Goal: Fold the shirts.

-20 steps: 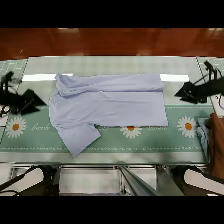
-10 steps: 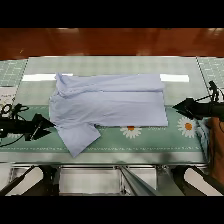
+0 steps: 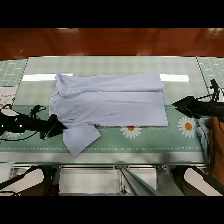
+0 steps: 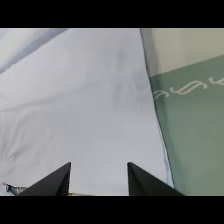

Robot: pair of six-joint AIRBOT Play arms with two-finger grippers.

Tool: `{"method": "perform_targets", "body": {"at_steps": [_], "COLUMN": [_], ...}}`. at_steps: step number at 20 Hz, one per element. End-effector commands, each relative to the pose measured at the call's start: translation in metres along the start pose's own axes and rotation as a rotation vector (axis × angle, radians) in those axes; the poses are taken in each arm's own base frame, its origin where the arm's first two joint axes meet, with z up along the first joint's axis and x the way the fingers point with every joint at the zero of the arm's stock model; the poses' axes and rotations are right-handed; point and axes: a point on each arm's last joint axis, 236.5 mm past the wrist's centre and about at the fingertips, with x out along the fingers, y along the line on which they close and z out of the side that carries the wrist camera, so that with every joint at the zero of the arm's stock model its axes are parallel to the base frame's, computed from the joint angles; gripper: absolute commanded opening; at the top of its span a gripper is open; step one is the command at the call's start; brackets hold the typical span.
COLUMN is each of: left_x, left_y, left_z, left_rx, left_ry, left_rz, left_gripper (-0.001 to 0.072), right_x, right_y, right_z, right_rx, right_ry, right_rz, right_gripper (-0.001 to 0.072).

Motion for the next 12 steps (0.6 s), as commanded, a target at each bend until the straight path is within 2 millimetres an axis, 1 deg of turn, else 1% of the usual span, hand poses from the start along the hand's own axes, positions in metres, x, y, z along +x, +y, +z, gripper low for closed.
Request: {"method": "perform_targets", "body": {"at_steps": [1,2,3,4,5,6,8,9,10,12], "left_x": [0.003,0.002,-0.001,-0.002,-0.004,-0.006,-0.006,-0.006,-0.006,-0.006], "left_y": [-0.015,-0.018,-0.021,-0.023,-0.025,-0.026,-0.026,-0.026,-0.026,-0.026], "left_z": [0.009,0.010,0.009,0.008,0.009,0.010,0.010,0.010,0.010,0.010], "left_rx": [0.073,0.092,0.112,0.118,0.124,0.129,0.130,0.130,0.130,0.130], "left_ry": [-0.022,-0.021,-0.015,-0.012,-0.019,-0.027,-0.032,-0.032,-0.032,-0.032], "left_rz": [-0.022,-0.024,-0.028,-0.031,-0.031,-0.032,-0.032,-0.032,-0.032,-0.032], "left_gripper": [0.0019,0.0019,0.0019,0.0019,0.0019,0.0019,0.0019,0.0019,0.0019,0.0019], "right_x": [-0.003,-0.008,-0.014,-0.019,-0.020,-0.017,-0.003,0.002,0.007,0.021], "right_y": [-0.007,-0.017,-0.032,-0.053,-0.070,-0.079,-0.082,-0.085,-0.083,-0.071], "right_z": [0.005,0.007,0.006,-0.008,-0.030,-0.052,-0.080,-0.090,-0.090,-0.090], "right_rx": [0.008,0.027,0.056,0.103,0.174,0.225,0.279,0.293,0.293,0.269], "right_ry": [-0.021,-0.033,-0.030,0.014,0.072,0.127,0.187,0.213,0.217,0.235], "right_rz": [-0.016,-0.034,-0.076,-0.138,-0.177,-0.183,-0.169,-0.169,-0.162,-0.122], "right_gripper": [0.0414,0.0414,0.0414,0.0414,0.0414,0.0414,0.0414,0.0414,0.0414,0.0414]}}
